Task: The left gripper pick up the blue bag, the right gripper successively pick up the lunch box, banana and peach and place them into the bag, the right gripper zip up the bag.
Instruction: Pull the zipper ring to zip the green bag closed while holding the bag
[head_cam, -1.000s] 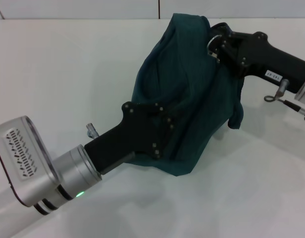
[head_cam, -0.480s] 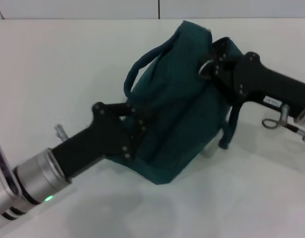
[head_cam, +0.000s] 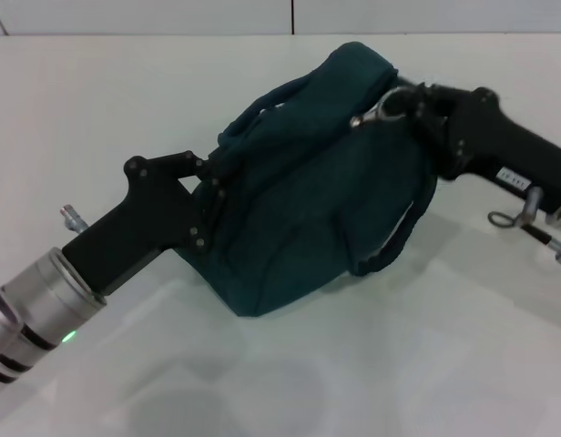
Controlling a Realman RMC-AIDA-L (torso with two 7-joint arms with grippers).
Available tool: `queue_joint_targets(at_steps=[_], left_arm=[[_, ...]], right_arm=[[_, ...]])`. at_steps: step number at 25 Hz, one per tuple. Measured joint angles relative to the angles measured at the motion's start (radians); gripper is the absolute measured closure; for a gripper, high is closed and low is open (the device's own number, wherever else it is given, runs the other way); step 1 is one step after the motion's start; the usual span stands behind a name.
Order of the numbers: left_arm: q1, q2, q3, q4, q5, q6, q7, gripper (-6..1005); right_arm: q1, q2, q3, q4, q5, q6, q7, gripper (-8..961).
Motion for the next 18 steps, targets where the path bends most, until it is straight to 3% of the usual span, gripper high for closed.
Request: queue_joint_targets(at_steps=[18], left_arm=[[-0.010,0.000,0.000,0.001,-0.038,-0.053,-0.005,919]], right_arm=[[0.006,0.000,0.005,0.128,0.240,0.097,-0.036,932]])
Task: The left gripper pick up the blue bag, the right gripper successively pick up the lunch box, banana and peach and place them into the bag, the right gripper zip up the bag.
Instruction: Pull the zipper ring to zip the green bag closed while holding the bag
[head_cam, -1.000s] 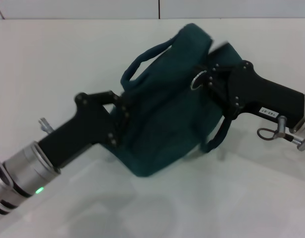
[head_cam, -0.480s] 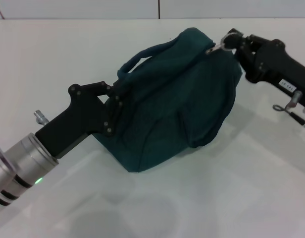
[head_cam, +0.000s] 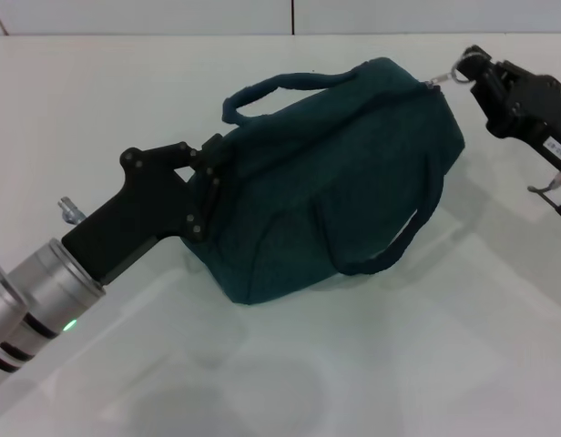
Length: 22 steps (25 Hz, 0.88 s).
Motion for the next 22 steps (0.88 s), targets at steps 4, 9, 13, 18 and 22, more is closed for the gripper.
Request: queue_joint_targets(at_steps=[4,9,13,18,22], left_arm=[[0.000,-0.002,0.000,0.005,-0.003,-0.001,0.000,916],[0.000,-0.002,0.000,0.008,-0.004,-0.003,-0.002,913],[0.000,-0.003,0.000,0.010,-0.004,-0.003,-0.002,910],[-0.007,-0.003,0.013,0.009,0.018,-0.002,0.004,907],[0.008,-0.012,0.013,0.034,0.027,-0.009,0.062,904]], right_arm=[[-0.004,0.000,0.001,0.014,0.003,0.001,0.000,932],[-0.004,-0.001,0.003,0.044,0.011,0.014,0.004,932],[-0.005,-0.001,0.003,0.053,0.028,0.016,0.006,932],[-0.001,-0.002,0.001,0.054,0.034,0.013,0.007,932],[0.000,-0.001,-0.005,0.046,0.030,0.010,0.005,932]])
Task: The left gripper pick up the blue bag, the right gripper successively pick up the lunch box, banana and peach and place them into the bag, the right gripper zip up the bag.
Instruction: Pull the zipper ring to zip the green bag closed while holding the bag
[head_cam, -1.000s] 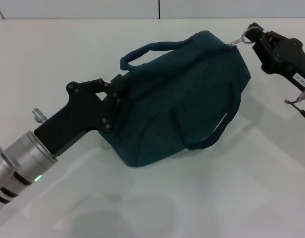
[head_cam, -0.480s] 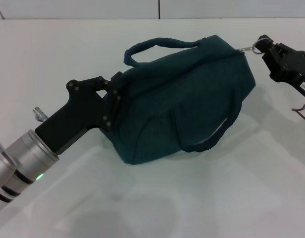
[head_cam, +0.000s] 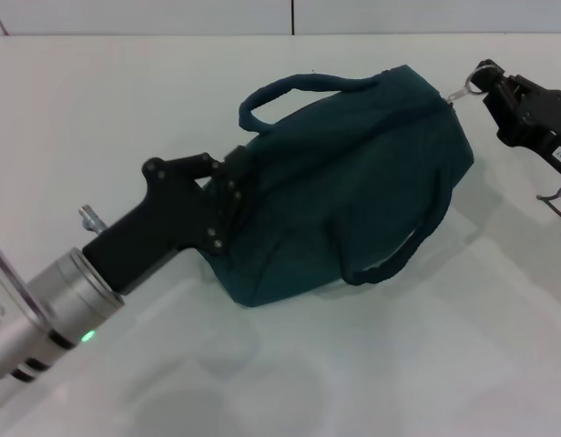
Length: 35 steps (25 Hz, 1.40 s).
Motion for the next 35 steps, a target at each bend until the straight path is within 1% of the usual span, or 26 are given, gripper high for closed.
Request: queue_joint_targets(at_steps=[5,8,12,14,17,20,23,25,29,33,35], left_arm=[[0.045,-0.001,-0.012,0.093,-0.015,-0.055,0.128,901],[0.061,-0.001,-0.012,0.127,-0.016,-0.054,0.131,899],[0.070,0.002,-0.012,0.160,-0.036,-0.049,0.067,896],[0.062,0.004,-0.012,0.158,-0.047,-0.046,-0.007,826],[0.030,0.015,-0.009,0.143,-0.043,-0.042,-0.165,722],[-0.019,0.033,-0.003,0.106,-0.008,-0.005,-0.316,594],[-0.082,0.044,-0.001,0.051,0.046,0.042,-0.442,455],[-0.136,0.046,-0.001,0.013,0.083,0.047,-0.518,408],[-0.267,0.047,-0.001,-0.077,0.163,0.045,-0.659,314],[-0.379,0.050,0.006,-0.142,0.214,0.046,-0.781,316],[-0.424,0.052,0.029,-0.163,0.221,0.044,-0.819,317]], right_arm=[[-0.002,0.001,-0.001,-0.002,-0.004,-0.004,0.003,932],[-0.003,0.001,-0.002,-0.002,-0.005,-0.005,0.004,932],[-0.003,0.001,-0.002,-0.002,-0.005,-0.005,0.004,932],[-0.003,0.001,-0.002,-0.002,-0.006,-0.006,0.004,932],[-0.002,0.001,-0.002,-0.001,-0.006,-0.006,0.004,932],[-0.003,0.001,-0.002,0.002,-0.003,-0.006,0.002,932],[-0.001,0.001,-0.002,0.007,-0.002,-0.006,0.002,932],[0.000,0.001,-0.002,0.007,-0.002,-0.006,0.000,932],[0.000,0.001,-0.002,0.007,-0.001,-0.006,-0.001,932],[0.001,0.001,-0.002,0.006,0.001,-0.006,-0.002,933],[0.001,0.001,-0.002,0.005,0.001,-0.004,-0.003,933]])
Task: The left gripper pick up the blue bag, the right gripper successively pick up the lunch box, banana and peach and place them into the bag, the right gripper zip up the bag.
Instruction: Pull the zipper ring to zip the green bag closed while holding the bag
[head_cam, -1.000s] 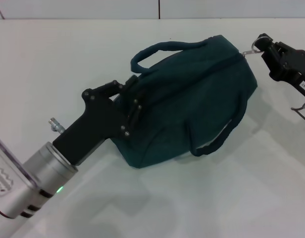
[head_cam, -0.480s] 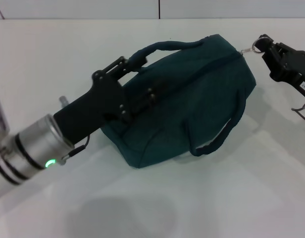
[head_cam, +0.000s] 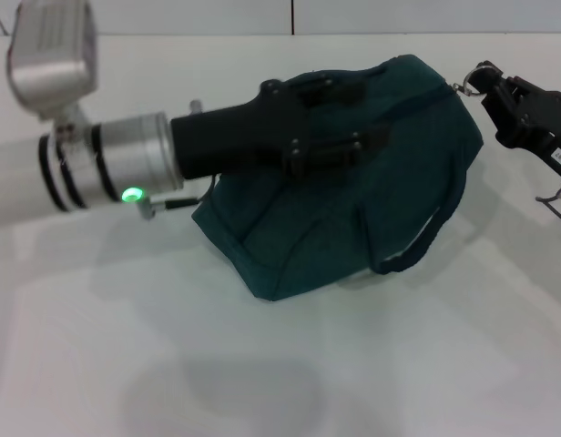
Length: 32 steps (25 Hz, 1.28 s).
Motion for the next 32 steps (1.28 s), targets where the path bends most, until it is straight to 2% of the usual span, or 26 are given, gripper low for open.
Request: queue_joint_targets(at_steps=[4,9,14,18,23,32], left_arm=[[-0.066,-0.011,0.052,-0.050,-0.006,-0.004,-0.038,319],[-0.100,-0.034,0.059,-0.097,-0.011,-0.031,-0.046,322],[-0.124,-0.037,0.063,-0.102,-0.009,-0.110,-0.066,327],[-0.124,-0.039,0.105,-0.102,-0.016,-0.151,-0.068,335],[-0.117,-0.041,0.147,-0.100,-0.021,-0.163,-0.058,506],[-0.081,-0.042,0.164,-0.080,-0.050,-0.157,-0.001,636]], right_arm=[[0.001,0.000,0.000,-0.003,-0.001,0.002,0.000,933],[0.001,0.000,0.000,-0.003,-0.002,-0.001,0.001,933],[0.001,0.000,0.000,-0.003,-0.004,-0.001,0.004,933],[0.000,0.000,0.000,-0.002,-0.005,-0.002,0.005,933],[0.000,0.000,0.000,0.000,-0.005,-0.002,0.006,933],[0.000,0.000,-0.015,-0.003,0.000,-0.002,0.007,933]])
